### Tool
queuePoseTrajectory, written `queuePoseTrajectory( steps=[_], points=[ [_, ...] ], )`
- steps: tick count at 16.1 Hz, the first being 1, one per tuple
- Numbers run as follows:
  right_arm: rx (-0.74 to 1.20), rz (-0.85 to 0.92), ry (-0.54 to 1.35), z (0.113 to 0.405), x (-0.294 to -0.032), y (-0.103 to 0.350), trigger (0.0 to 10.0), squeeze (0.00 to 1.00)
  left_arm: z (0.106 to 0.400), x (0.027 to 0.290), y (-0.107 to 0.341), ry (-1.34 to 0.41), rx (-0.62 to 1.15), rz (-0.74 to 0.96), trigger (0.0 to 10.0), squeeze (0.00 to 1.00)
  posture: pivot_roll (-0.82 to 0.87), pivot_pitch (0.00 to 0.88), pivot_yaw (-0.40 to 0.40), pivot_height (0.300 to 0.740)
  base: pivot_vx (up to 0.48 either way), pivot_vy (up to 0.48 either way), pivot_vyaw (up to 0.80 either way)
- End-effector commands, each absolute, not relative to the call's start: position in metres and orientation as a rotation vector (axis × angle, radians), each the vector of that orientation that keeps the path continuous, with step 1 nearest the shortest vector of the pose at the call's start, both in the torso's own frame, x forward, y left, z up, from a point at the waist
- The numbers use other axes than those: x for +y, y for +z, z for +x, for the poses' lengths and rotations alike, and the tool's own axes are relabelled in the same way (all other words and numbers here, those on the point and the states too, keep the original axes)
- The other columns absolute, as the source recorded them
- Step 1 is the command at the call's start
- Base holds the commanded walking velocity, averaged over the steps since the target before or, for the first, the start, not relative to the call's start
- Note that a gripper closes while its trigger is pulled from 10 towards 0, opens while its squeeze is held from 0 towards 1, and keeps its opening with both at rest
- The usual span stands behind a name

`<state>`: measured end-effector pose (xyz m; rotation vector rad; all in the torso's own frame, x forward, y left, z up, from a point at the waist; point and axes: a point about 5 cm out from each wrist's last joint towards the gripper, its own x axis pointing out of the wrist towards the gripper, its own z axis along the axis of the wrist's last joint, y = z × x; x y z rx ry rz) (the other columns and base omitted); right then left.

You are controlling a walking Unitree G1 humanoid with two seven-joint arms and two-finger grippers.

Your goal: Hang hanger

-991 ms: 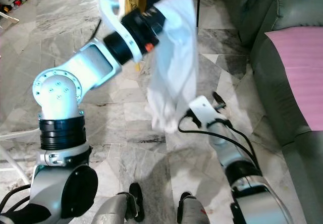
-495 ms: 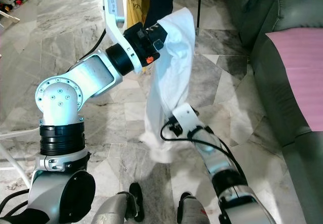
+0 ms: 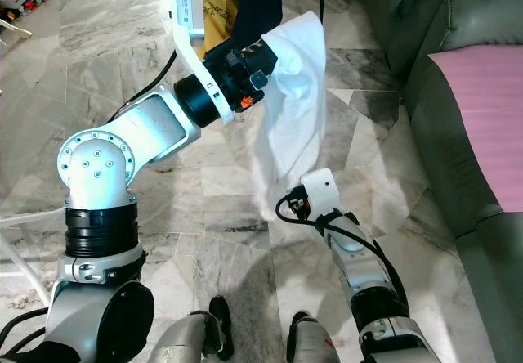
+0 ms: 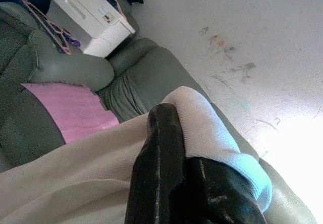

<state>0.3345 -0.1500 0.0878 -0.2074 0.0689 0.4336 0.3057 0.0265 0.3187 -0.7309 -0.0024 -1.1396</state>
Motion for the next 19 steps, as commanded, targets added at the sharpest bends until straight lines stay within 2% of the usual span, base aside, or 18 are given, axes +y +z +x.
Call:
queuePoseTrajectory(
  steps=[1,4,6,13,15,19],
  points=[
    [0.084,-0.183,0.475,0.330,-0.144,0.084,0.0,0.00,0.304,0.028,0.320,-1.140,-0.028,-0.714,10.0,0.00,-0.13,0.251,0.085,0.740,0.000,0.000,0.00],
    [0.057,-0.155,0.627,0.321,-0.122,0.091,0.0,0.00,0.312,0.030,0.313,-1.072,-0.022,-0.717,10.0,0.00,-0.14,0.253,0.087,0.740,0.000,0.000,0.00],
    [0.052,-0.161,0.637,0.319,-0.117,0.095,0.0,0.00,0.311,0.030,0.313,-1.080,-0.024,-0.716,10.0,0.00,-0.14,0.252,0.089,0.740,0.000,0.000,0.00],
    [0.032,-0.180,0.516,0.325,-0.132,0.102,0.0,0.00,0.314,0.033,0.314,-1.071,-0.034,-0.716,10.0,0.00,-0.14,0.252,0.090,0.740,0.000,0.000,0.00],
    [0.013,-0.115,0.509,0.325,-0.131,0.109,0.0,0.00,0.316,0.033,0.313,-1.060,-0.044,-0.711,10.0,0.00,-0.14,0.252,0.093,0.740,0.000,0.000,0.00],
    [-0.002,-0.153,0.544,0.318,-0.125,0.112,0.0,0.00,0.329,0.038,0.303,-0.915,-0.044,-0.694,10.0,0.00,-0.14,0.254,0.092,0.740,0.000,0.000,0.00]
  ],
)
